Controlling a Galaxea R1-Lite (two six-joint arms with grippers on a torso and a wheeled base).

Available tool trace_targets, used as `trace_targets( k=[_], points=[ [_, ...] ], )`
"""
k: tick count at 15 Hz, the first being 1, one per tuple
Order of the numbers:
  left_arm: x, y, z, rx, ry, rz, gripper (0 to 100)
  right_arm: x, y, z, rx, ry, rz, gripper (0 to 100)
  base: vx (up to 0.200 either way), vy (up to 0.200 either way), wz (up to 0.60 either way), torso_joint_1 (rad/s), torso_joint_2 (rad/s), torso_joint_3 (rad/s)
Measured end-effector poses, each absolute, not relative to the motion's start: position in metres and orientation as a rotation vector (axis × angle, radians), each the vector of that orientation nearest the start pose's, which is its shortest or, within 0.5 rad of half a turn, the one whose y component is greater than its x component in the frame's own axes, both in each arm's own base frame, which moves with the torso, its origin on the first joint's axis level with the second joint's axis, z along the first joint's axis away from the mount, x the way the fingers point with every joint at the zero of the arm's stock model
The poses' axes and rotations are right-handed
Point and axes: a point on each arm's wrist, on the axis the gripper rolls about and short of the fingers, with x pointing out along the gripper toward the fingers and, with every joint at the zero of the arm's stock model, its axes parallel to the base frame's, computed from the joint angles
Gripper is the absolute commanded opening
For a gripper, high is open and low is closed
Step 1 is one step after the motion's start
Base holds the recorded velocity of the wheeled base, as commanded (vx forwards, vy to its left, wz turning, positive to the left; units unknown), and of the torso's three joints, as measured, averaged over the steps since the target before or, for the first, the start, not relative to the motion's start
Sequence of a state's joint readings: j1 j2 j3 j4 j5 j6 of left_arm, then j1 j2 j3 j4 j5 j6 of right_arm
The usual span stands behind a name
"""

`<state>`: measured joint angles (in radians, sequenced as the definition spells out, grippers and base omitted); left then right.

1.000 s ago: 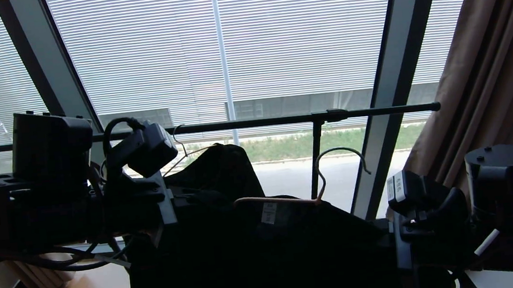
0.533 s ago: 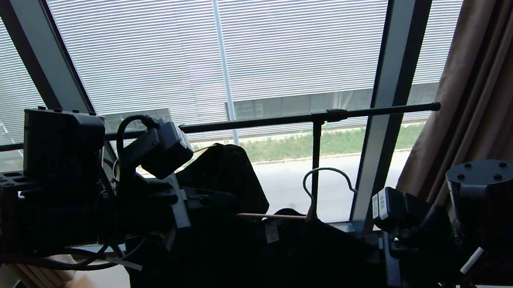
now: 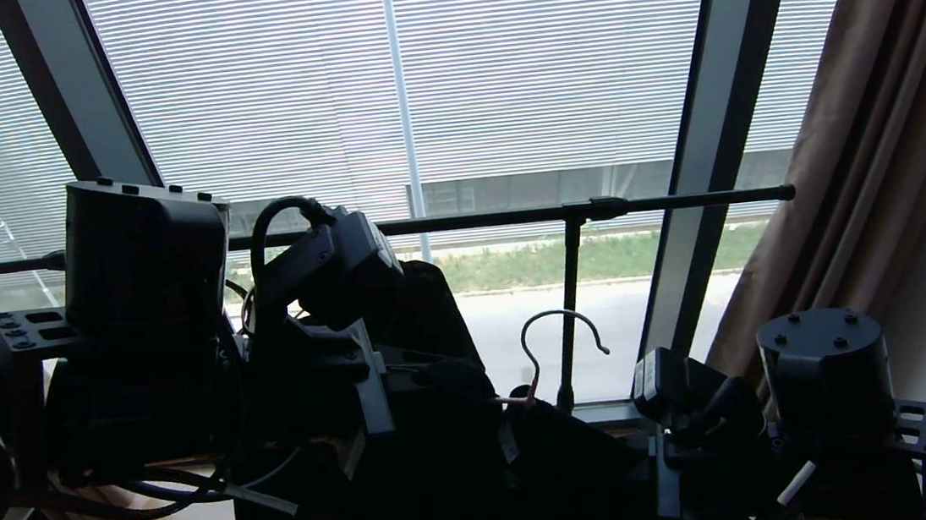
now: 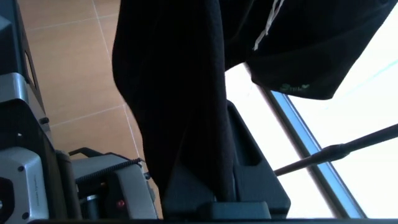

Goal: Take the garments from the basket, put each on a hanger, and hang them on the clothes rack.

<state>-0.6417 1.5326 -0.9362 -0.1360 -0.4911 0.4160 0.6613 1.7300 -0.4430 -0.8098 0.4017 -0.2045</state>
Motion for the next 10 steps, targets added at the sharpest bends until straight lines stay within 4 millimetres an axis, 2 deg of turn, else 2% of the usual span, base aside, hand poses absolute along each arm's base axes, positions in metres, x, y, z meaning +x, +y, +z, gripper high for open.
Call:
trace_targets(
  k=[5, 10],
  points=[
    [0.2076, -0.1668, 0.2202, 0.404, 0.253, -1.157, 0, 0.1991, 0.1703, 0.0951, -0.214, 0.368, 1.083, 0, 0.000, 0.000, 0.00, 0.000, 0.00, 0.000],
    [0.2133, -0.1628, 0.2172, 0.417, 0.266, -1.112, 0, 0.1976, 0.1671, 0.1030, -0.195, 0.343, 1.073, 0, 0.000, 0.000, 0.00, 0.000, 0.00, 0.000]
  ],
)
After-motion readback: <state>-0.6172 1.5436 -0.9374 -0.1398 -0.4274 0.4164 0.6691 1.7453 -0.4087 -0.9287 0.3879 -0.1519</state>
